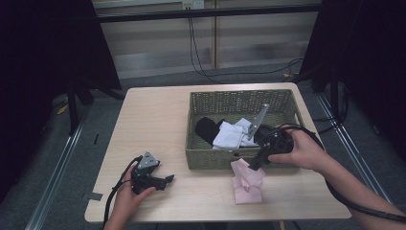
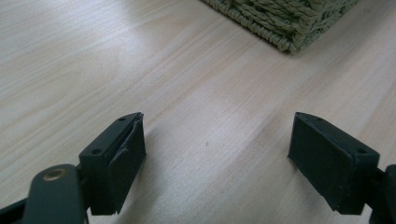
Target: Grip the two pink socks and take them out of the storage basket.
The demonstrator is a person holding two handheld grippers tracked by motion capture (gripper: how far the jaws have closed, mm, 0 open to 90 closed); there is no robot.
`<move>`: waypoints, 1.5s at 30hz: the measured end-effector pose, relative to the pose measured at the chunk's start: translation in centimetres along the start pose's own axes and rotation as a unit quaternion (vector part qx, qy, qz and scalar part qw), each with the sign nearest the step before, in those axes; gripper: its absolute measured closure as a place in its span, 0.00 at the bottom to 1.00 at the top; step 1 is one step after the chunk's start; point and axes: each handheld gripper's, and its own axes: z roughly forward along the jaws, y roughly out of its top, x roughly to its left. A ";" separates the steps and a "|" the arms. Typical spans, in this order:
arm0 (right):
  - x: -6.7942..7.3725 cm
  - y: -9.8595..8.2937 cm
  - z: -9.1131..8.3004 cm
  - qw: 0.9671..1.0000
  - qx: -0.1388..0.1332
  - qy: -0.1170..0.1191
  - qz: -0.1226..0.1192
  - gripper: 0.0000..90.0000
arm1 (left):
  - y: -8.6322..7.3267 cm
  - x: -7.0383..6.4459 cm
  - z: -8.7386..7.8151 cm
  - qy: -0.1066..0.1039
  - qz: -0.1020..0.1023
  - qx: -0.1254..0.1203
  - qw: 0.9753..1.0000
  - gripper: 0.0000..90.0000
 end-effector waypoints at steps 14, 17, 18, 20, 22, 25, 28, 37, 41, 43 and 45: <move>-0.3 0.4 2.2 1.000 -0.002 0.002 0.000 0.95 | 0.0 0.0 0.0 0.001 0.002 0.002 1.000 0.20; -0.3 0.4 2.2 1.000 -0.007 0.001 0.000 0.89 | 0.0 0.0 0.0 0.001 0.000 0.000 1.000 0.20; -0.3 0.4 2.2 1.000 -0.008 0.000 0.000 0.87 | 0.0 0.1 0.0 0.000 0.005 0.003 1.000 0.20; -0.2 0.3 2.2 1.000 -0.010 0.001 0.001 0.86 | 0.0 0.0 0.0 0.001 0.000 0.000 1.000 0.20; -0.1 0.2 2.0 1.000 -0.016 -0.003 -0.003 0.82 | 0.0 0.1 0.0 -0.001 0.003 0.002 1.000 0.20; 0.0 -0.1 1.8 1.000 -0.016 -0.003 -0.002 0.78 | 0.1 0.1 0.0 0.002 0.006 0.002 1.000 0.20; 0.1 -0.5 1.5 1.000 -0.017 -0.007 0.002 0.72 | 0.1 0.1 0.0 0.002 0.006 0.002 1.000 0.20; 0.4 -1.8 0.9 0.999 -0.038 -0.024 0.000 0.60 | 0.1 0.1 0.0 0.002 0.006 0.002 1.000 0.20; 0.4 -2.5 0.8 0.998 -0.045 -0.031 0.007 0.54 | 0.1 0.1 0.0 0.002 0.006 0.002 1.000 0.20; 0.4 -3.1 0.7 0.998 -0.047 -0.035 0.010 0.49 | 0.1 0.1 0.0 0.002 0.006 0.002 1.000 0.20; 0.4 -3.3 0.7 0.998 -0.046 -0.039 0.009 0.47 | 0.1 0.1 0.0 0.002 0.006 0.002 1.000 0.20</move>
